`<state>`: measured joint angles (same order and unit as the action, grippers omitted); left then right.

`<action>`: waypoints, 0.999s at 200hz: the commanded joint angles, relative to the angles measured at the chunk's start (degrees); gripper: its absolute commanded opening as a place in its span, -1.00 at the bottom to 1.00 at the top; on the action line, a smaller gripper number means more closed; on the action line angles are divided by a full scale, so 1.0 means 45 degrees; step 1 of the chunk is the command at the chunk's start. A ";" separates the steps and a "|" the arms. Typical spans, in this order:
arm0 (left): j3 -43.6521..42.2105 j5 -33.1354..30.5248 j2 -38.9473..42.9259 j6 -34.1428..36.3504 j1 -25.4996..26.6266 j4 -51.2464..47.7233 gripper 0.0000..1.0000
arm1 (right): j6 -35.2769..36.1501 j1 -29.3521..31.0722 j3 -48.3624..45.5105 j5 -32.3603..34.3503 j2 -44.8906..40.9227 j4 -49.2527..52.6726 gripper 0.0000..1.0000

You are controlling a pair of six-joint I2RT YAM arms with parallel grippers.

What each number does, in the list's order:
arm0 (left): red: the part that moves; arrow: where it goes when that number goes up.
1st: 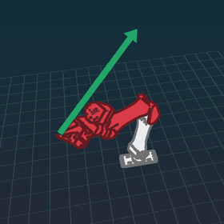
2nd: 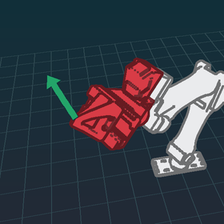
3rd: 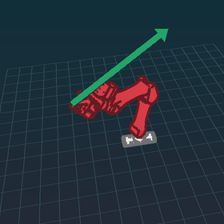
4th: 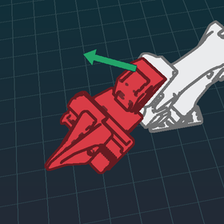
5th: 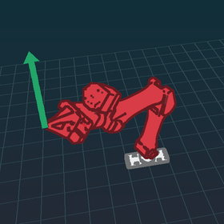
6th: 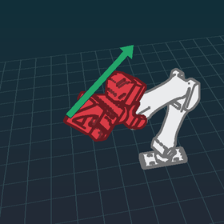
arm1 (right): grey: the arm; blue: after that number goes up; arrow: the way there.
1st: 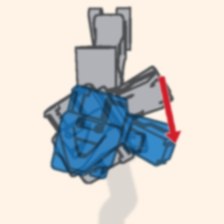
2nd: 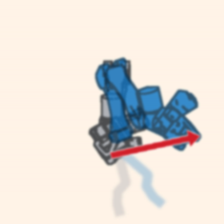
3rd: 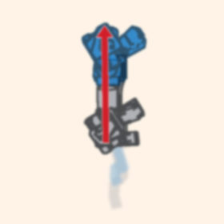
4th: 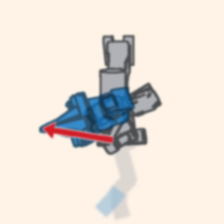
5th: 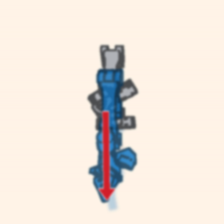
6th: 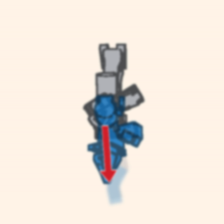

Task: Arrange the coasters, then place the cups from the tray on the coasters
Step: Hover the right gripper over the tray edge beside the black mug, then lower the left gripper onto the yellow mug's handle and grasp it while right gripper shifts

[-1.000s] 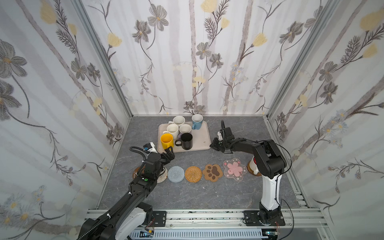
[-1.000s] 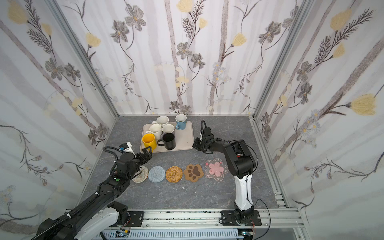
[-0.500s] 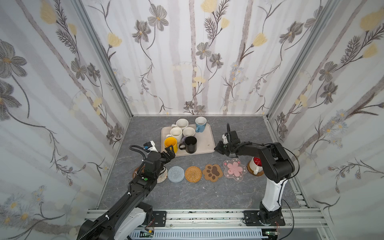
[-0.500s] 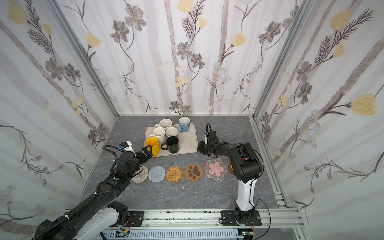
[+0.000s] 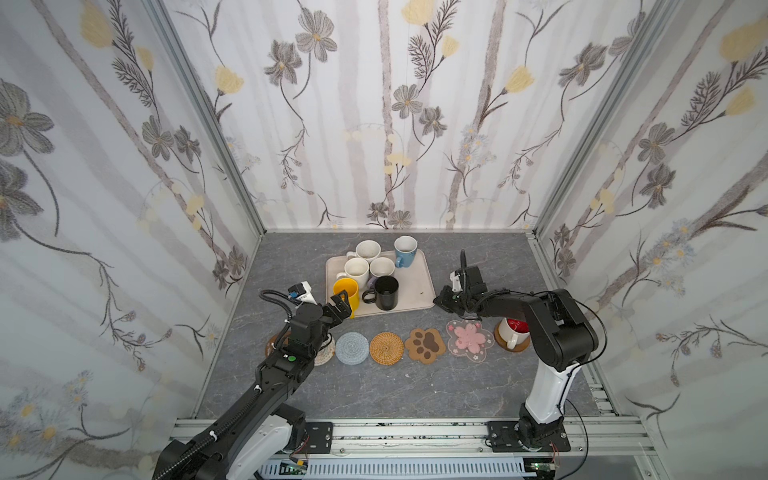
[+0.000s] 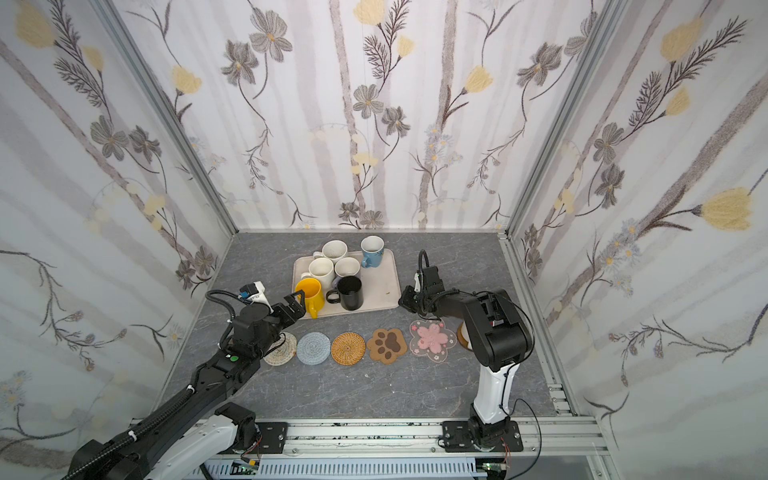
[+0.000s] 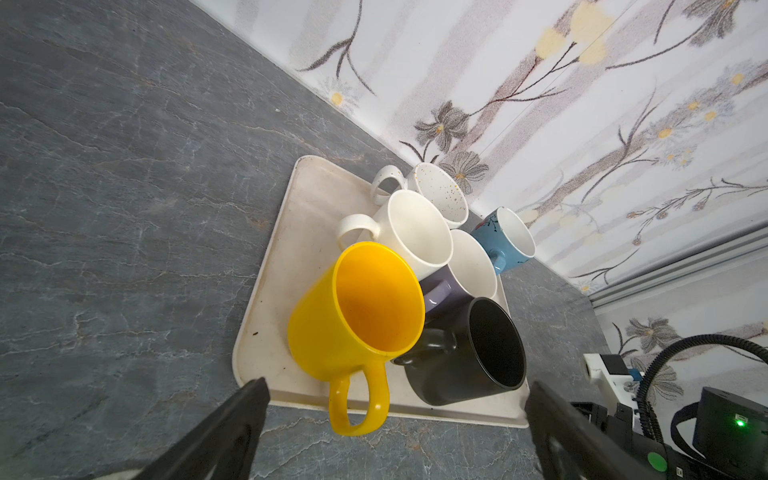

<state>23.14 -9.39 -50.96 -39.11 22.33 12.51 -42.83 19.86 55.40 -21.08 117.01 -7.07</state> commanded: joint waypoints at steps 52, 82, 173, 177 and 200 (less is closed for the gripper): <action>0.0039 -0.0044 0.0174 0.0077 0.0042 -0.0030 1.00 | 0.0599 0.0005 -0.0092 -0.0159 -0.0080 -0.0332 -0.80; 0.0226 0.0121 0.0248 0.0176 0.0038 -0.0239 1.00 | 0.0704 0.0008 -0.0167 -0.0278 -0.0108 -0.0416 -0.57; 0.1803 0.0862 -0.0021 0.0964 0.0038 -0.1681 1.00 | 0.1340 -0.0081 -0.0084 -0.0705 -0.0701 -0.0621 -0.18; 0.1872 0.0899 -0.0051 0.1021 0.0037 -0.1765 1.00 | 0.1361 -0.0083 -0.0079 -0.0701 -0.0754 -0.0608 -0.17; 0.2381 0.1077 -0.0230 0.1399 0.0040 -0.2357 0.98 | 0.1540 -0.0119 -0.0215 -0.0740 -0.1099 -0.0738 -0.05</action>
<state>31.70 -5.72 -51.33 -35.40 22.52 5.08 -37.76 19.42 54.78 -23.64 113.75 -7.99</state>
